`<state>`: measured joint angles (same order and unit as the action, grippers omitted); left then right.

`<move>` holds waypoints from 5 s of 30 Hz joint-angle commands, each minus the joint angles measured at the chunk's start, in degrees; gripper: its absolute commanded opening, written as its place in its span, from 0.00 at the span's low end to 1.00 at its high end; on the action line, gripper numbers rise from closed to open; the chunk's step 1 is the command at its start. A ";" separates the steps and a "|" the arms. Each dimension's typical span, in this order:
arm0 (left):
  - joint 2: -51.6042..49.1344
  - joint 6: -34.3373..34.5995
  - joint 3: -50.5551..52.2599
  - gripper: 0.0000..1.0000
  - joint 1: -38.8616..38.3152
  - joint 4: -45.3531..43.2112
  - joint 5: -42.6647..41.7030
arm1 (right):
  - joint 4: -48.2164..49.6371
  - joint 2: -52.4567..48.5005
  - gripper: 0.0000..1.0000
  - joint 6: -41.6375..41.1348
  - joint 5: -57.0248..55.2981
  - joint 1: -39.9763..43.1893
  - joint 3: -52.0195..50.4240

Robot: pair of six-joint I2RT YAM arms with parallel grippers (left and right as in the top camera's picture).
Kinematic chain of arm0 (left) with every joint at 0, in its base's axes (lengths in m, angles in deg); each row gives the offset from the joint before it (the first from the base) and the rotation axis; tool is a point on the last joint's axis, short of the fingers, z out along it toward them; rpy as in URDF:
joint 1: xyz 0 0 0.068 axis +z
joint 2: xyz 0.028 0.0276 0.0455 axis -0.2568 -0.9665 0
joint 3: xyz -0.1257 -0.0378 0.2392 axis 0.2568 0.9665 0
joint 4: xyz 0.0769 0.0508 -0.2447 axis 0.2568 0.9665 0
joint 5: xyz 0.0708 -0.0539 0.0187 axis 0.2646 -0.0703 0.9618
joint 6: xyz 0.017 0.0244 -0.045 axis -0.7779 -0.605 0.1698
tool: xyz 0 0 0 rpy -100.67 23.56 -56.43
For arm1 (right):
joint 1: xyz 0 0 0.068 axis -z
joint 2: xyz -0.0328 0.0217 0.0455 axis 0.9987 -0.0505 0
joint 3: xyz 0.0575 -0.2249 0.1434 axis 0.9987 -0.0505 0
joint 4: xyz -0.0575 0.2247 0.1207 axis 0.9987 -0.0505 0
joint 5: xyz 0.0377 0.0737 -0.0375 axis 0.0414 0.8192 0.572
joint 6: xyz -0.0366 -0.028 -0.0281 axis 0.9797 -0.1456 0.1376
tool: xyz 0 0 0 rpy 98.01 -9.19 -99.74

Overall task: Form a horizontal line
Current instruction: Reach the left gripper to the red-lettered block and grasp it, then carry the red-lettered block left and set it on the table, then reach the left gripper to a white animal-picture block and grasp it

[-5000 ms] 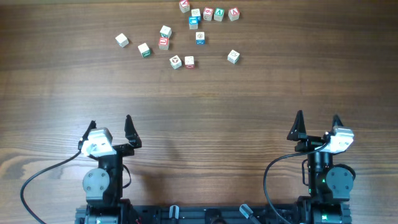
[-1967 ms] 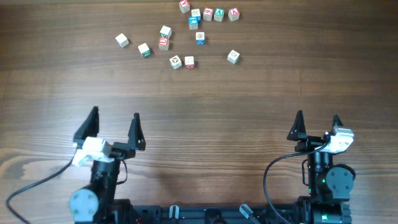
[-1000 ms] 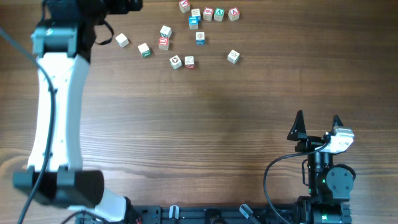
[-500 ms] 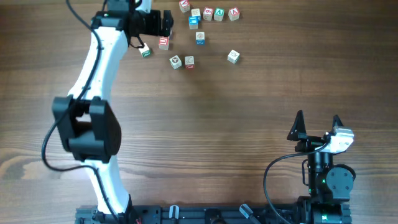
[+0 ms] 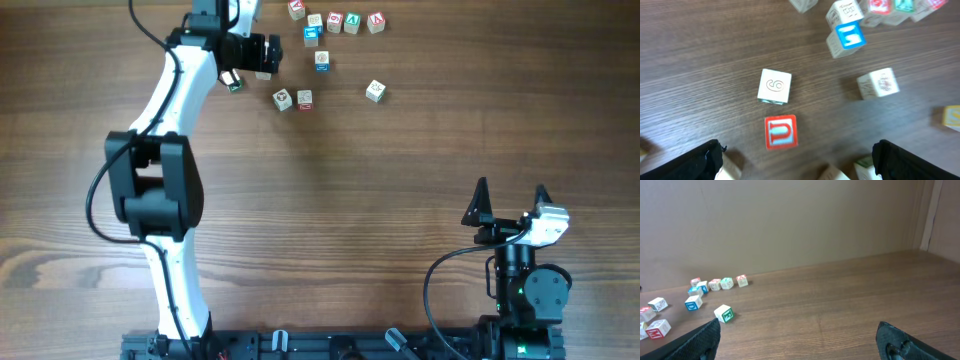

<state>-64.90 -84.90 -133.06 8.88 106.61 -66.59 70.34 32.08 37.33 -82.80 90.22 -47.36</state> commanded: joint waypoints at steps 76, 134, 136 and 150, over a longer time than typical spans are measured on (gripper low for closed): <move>34.27 1.16 43.58 0.07 22.86 18.16 14.10 | 0.24 0.55 1.00 1.11 -0.55 0.28 -0.07; 20.04 -5.97 31.87 1.00 13.35 -26.56 1.92 | 0.24 0.55 1.00 1.11 -0.55 0.28 -0.07; 16.26 -3.06 31.76 1.00 11.45 -29.16 3.06 | 0.24 0.55 1.00 1.09 -0.55 0.28 -0.07; 2.51 5.42 31.76 0.92 8.72 -36.79 2.29 | 0.24 0.55 1.00 1.09 -0.55 0.28 -0.07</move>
<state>-60.68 -81.12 -101.36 17.88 69.61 -63.60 70.34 32.12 37.33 -82.82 90.22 -47.36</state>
